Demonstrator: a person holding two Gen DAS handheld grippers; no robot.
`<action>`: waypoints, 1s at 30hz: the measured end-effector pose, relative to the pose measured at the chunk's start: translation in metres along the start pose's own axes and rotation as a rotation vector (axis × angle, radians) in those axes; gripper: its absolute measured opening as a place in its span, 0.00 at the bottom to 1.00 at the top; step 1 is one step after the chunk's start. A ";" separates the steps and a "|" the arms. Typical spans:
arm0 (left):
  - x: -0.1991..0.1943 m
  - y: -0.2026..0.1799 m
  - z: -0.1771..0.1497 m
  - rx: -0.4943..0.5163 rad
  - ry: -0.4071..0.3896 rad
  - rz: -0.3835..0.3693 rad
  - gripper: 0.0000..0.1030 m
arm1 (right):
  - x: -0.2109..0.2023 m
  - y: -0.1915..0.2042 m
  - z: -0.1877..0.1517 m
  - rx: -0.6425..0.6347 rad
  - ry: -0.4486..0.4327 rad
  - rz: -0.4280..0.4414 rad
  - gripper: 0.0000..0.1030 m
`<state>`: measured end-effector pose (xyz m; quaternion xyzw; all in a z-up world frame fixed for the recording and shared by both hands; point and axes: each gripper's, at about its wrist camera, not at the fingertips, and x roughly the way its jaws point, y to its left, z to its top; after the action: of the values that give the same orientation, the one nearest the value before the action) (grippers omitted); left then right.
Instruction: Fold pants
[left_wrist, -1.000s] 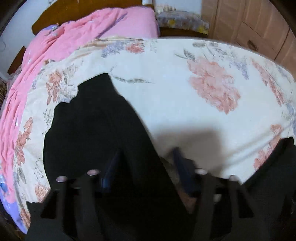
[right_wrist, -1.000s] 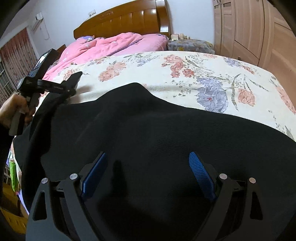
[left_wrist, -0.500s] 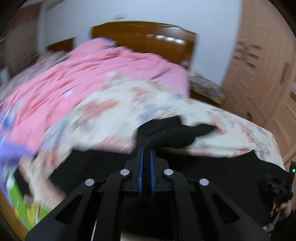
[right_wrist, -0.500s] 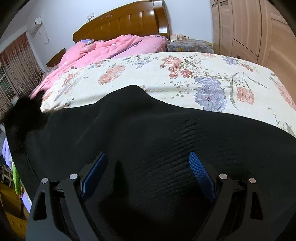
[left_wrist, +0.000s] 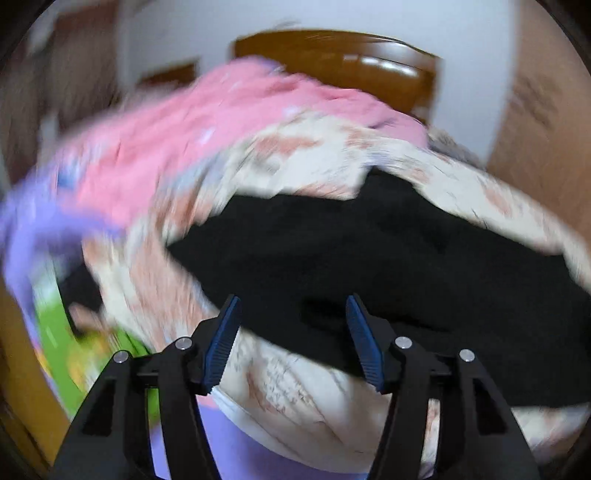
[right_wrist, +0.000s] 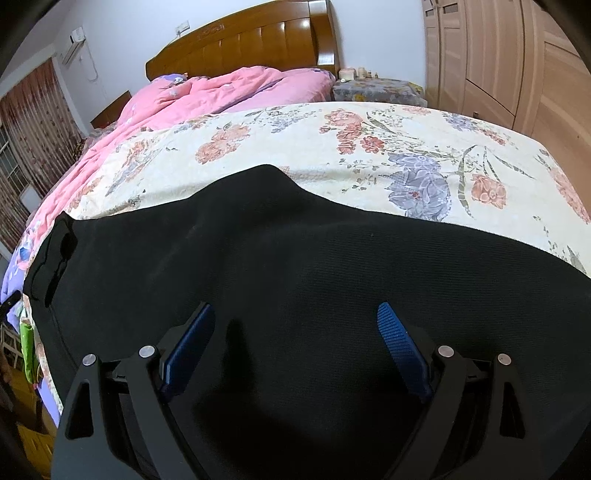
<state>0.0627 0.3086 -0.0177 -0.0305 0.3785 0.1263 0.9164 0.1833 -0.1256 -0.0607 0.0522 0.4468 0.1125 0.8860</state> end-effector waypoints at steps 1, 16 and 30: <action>-0.004 -0.010 0.003 0.074 -0.014 -0.005 0.65 | 0.000 0.000 0.000 -0.002 0.000 -0.002 0.85; 0.053 -0.064 0.001 0.769 0.066 -0.046 0.29 | -0.003 -0.003 -0.001 0.023 -0.012 0.029 0.85; 0.087 0.157 -0.019 -0.794 0.067 -0.616 0.38 | -0.001 -0.004 0.000 0.023 -0.006 0.040 0.86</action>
<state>0.0690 0.4757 -0.0866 -0.4910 0.3040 -0.0169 0.8162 0.1830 -0.1295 -0.0610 0.0719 0.4444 0.1249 0.8842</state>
